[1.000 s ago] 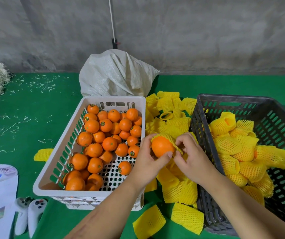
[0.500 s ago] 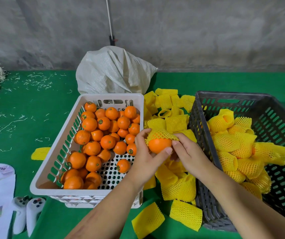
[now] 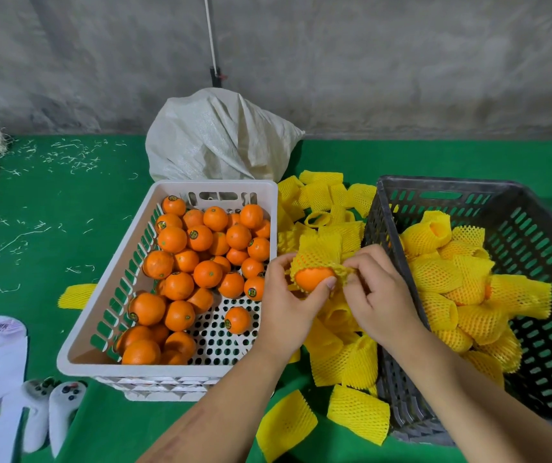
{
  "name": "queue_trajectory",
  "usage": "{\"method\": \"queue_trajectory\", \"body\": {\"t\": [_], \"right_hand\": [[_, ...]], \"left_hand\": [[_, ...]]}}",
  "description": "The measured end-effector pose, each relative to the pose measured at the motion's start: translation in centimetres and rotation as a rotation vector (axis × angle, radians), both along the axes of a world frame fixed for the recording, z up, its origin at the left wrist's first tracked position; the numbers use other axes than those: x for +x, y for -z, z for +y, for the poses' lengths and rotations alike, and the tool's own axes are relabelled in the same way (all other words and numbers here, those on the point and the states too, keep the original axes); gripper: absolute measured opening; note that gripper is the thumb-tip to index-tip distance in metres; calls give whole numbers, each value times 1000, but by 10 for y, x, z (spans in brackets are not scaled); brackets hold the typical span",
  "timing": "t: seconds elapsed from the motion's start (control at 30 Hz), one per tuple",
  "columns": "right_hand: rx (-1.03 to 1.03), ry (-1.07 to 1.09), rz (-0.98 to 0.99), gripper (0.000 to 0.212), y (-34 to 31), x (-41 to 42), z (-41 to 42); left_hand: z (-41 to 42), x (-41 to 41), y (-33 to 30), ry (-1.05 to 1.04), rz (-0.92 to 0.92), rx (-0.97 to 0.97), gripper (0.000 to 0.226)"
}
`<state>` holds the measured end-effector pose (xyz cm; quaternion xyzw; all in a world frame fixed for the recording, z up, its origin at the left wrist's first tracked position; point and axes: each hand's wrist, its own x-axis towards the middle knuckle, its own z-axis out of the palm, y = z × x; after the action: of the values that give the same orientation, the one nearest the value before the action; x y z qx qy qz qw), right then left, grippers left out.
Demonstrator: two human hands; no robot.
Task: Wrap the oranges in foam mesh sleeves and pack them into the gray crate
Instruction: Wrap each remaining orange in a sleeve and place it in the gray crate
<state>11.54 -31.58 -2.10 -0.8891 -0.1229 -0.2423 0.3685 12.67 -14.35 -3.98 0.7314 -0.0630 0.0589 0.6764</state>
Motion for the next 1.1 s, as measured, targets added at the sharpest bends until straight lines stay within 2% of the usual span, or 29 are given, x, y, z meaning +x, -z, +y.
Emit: {"method": "queue_trajectory", "body": {"t": [0.1,0.23,0.33,0.47,0.57,0.63,0.7,0.8,0.87,1.0,1.1], "right_hand": [[45,-98,169,24,1,-1,4],[126,-103,216,31,0,-1,3],[76,-37,135,29,2,0,0],[-109,63,-51,20,3,-1,4],[-209,12,-174,17,2,-4,8],[-203,-25,-179,19,2,-3,7],[-139,-13,-44,28,1,-4,6],[-44,-6,276,53,6,-3,4],[-25,-15,357,55,9,1,1],[-34,24,45,33,4,0,3],[-181,-44,-164,30,2,-4,6]], "left_hand": [[7,1,-2,65,52,-109,62],[20,1,-2,270,160,-262,71],[17,2,-1,310,143,-255,76],[11,2,-1,189,93,-214,65],[7,2,-3,77,72,-154,63],[4,2,-5,51,35,-102,62],[6,1,-4,86,3,-61,62],[13,2,2,188,-6,-103,65],[14,2,3,165,-12,-100,69],[9,5,3,84,3,-189,63],[7,9,7,-12,2,-130,60]]}}
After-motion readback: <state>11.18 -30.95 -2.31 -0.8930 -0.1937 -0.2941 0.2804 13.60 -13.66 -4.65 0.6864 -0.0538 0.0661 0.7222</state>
